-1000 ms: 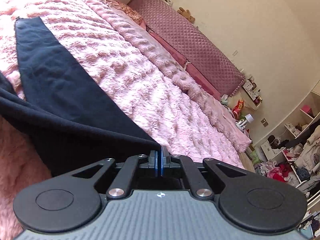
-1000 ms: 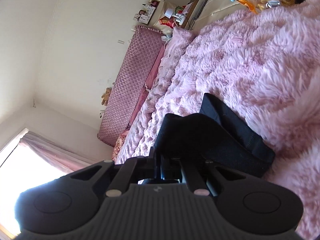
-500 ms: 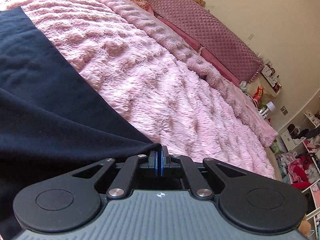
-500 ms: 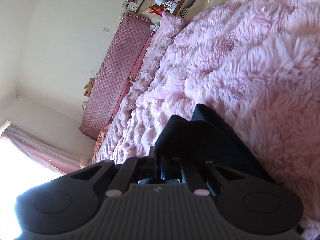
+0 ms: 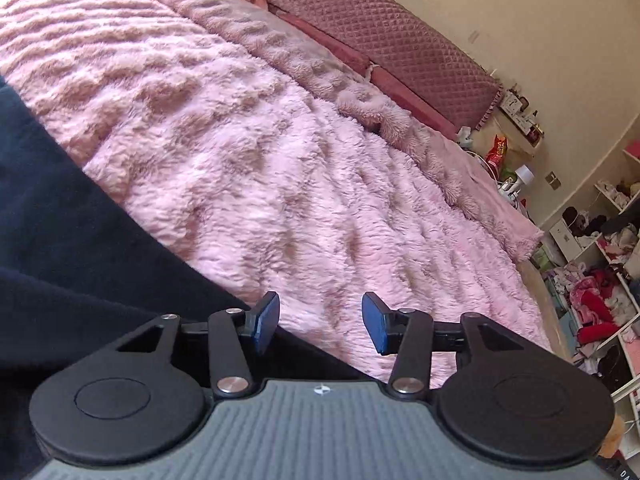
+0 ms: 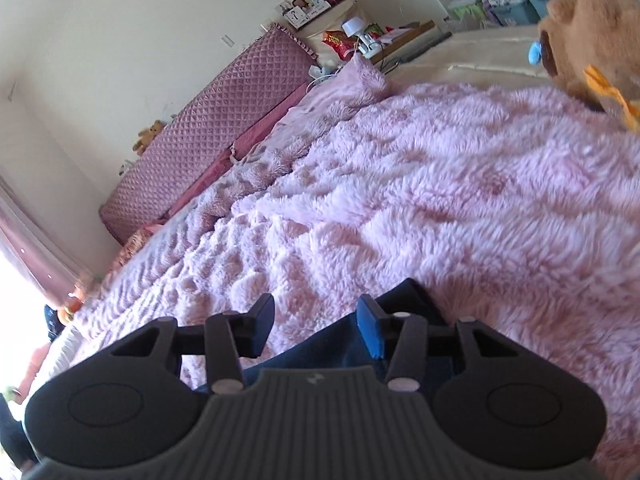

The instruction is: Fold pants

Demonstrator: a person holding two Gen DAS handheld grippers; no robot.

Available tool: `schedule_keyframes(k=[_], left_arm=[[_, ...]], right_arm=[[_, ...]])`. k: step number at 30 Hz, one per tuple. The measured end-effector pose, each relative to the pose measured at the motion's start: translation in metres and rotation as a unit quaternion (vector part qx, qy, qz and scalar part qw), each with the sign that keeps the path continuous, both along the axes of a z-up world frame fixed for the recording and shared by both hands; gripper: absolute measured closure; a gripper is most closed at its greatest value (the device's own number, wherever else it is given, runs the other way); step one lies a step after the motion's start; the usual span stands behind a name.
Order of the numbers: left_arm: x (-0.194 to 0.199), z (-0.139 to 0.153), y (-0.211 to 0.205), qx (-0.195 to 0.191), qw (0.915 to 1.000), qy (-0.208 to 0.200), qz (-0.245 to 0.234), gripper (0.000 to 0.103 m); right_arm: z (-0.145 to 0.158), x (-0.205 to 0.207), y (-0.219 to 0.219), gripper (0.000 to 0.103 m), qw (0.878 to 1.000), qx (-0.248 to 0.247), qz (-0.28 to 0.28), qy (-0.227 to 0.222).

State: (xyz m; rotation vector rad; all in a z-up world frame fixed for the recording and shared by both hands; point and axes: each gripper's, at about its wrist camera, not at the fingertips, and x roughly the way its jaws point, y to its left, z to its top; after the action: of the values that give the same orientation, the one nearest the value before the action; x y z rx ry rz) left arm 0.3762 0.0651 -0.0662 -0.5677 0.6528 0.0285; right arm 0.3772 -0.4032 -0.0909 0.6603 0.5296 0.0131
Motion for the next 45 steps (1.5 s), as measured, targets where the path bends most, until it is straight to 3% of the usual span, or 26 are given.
schedule_keyframes(k=[5,8,12,16,20,23,26,30,33,37,40,42,43,45], left_arm=[[-0.027,0.034,-0.02,0.085,0.9949,-0.045,-0.031,0.034],[-0.049,0.051,-0.033,0.159,0.9853,-0.051,-0.036,0.034],[-0.085,0.062,-0.038,0.217,0.9748,-0.047,-0.022,0.034],[-0.127,0.069,-0.035,0.238,0.9697,-0.053,-0.016,0.034],[-0.162,0.064,-0.01,0.221,0.975,-0.015,0.016,0.034],[-0.184,0.055,0.016,0.201,0.9787,0.009,0.039,0.034],[-0.208,0.041,0.048,0.203,0.9756,0.03,0.079,0.034],[-0.236,0.019,0.117,0.151,0.9723,0.061,0.167,0.035],[-0.252,0.009,0.173,0.108,0.9626,0.098,0.228,0.037],[-0.282,-0.008,0.229,0.018,0.9607,0.105,0.256,0.037],[-0.305,-0.04,0.264,-0.108,0.9484,0.102,0.281,0.037],[-0.317,-0.058,0.285,-0.182,0.9344,0.081,0.296,0.04],[-0.322,-0.064,0.294,-0.21,0.9275,0.064,0.302,0.041],[-0.331,-0.07,0.309,-0.248,0.9151,0.027,0.317,0.041]], right_arm=[[0.024,-0.03,0.024,0.054,0.995,-0.09,0.03,-0.038],[0.043,-0.049,0.054,0.054,0.983,-0.154,0.072,-0.065],[0.06,-0.073,0.094,0.054,0.972,-0.185,0.12,-0.083],[0.057,-0.095,0.139,0.054,0.965,-0.192,0.165,-0.062],[0.054,-0.123,0.19,0.054,0.957,-0.191,0.212,-0.054],[0.058,-0.139,0.235,0.054,0.942,-0.215,0.252,-0.055],[0.062,-0.154,0.277,0.054,0.927,-0.234,0.286,-0.067],[0.058,-0.172,0.347,0.054,0.896,-0.273,0.339,-0.083],[0.054,-0.183,0.402,0.054,0.864,-0.304,0.389,-0.1],[0.04,-0.195,0.47,0.054,0.796,-0.354,0.475,-0.12],[0.026,-0.195,0.496,0.054,0.754,-0.407,0.5,-0.13],[0.021,-0.188,0.501,0.054,0.748,-0.408,0.51,-0.121],[0.019,-0.179,0.495,0.054,0.757,-0.388,0.514,-0.105],[0.016,-0.155,0.485,0.056,0.799,-0.312,0.511,-0.059]])
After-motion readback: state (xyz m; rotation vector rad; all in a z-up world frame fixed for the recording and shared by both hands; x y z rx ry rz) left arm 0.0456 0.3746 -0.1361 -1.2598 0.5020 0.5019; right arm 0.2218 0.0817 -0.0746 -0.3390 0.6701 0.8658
